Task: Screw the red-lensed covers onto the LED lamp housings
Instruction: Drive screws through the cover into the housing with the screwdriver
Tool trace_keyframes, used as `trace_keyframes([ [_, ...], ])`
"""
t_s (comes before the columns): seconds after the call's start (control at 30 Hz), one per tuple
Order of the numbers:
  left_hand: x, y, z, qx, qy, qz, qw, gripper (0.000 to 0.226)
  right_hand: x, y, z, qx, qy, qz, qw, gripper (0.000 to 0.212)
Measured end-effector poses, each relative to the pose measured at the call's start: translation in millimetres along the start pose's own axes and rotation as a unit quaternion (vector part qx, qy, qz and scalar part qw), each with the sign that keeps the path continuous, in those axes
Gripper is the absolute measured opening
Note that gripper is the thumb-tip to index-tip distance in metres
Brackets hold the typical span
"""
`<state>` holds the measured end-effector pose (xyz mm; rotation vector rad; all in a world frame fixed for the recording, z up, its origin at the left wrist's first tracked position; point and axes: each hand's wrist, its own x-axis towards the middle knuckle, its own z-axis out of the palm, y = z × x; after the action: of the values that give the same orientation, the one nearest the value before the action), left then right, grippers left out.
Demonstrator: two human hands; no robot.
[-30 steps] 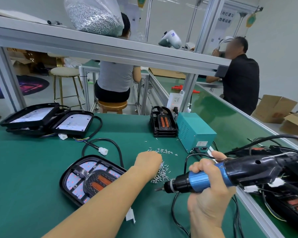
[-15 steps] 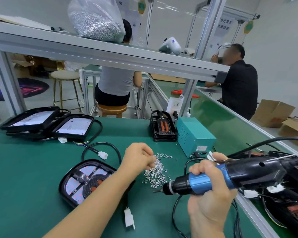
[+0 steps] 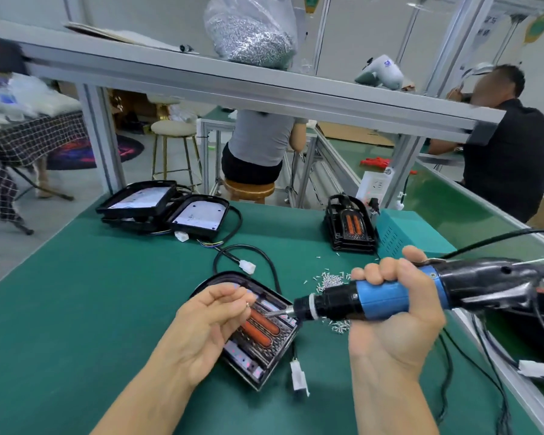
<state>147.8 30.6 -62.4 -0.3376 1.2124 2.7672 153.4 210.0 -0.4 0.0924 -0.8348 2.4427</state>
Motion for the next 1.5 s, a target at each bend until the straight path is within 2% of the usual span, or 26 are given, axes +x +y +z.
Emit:
trace_keyframes([
  [0.17,-9,3,-12,-0.071,0.04,0.005,0.997,0.028,-9,15,20,0.016,-0.015,0.027,0.999,0.021],
  [0.6,-14,0,-24,-0.101,0.074,0.009,0.992,0.03,-17,29,34,0.018,-0.04,0.045,0.998,0.021],
  [0.73,-14,3,-27,-0.097,0.081,0.037,0.991,0.028,-17,34,35,0.009,-0.044,0.042,0.998,0.022],
  [0.83,-12,13,-38,-0.022,0.131,0.114,0.984,0.031,-16,43,35,-0.01,-0.054,0.039,0.998,0.023],
  [1.0,-10,19,-62,0.179,0.184,0.204,0.945,0.029,-17,65,31,-0.054,-0.065,0.044,0.995,0.025],
  [1.33,0,5,-63,0.372,0.173,0.235,0.881,0.026,-23,102,44,-0.163,-0.119,0.039,0.979,0.024],
  [1.5,4,7,-64,0.366,0.185,0.215,0.886,0.028,-25,111,45,-0.184,-0.141,0.054,0.971,0.025],
])
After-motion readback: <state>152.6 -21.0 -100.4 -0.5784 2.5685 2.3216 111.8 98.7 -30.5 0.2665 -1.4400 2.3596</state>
